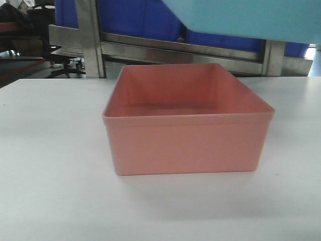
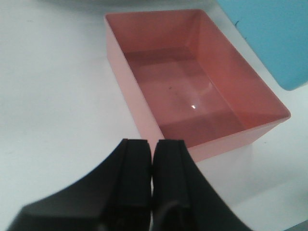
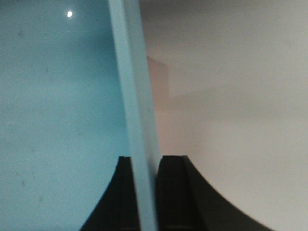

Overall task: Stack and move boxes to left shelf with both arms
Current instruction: 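Grip the light-blue bin wall with the right gripper and lift it, then lower the light-blue bin into the pink bin with the right gripper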

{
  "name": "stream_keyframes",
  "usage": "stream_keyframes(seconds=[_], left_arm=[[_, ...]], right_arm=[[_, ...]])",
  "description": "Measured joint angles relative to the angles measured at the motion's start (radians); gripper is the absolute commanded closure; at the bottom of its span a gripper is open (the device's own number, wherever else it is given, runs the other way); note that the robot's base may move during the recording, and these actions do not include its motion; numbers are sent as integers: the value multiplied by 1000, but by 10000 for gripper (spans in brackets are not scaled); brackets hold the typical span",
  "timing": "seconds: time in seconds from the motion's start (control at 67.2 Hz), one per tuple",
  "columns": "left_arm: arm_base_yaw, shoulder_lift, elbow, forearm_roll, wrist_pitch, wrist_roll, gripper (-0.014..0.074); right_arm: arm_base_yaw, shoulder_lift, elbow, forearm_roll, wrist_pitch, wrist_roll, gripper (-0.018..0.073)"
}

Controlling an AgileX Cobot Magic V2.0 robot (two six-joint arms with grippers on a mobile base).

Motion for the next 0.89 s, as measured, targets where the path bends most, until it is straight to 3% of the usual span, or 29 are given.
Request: stream_keyframes(seconds=[0.193,0.342,0.61,0.893], left_arm=[[0,0,0,0,0,0,599],[0,0,0,0,0,0,599],[0,0,0,0,0,0,599],[0,0,0,0,0,0,599]], right_arm=[[161,9,0,-147,-13,223,504],[239,40,0,-243,-24,361,504],[289,114,0,-254,-41,402,504],[293,152,0,-259,-41,402,504]])
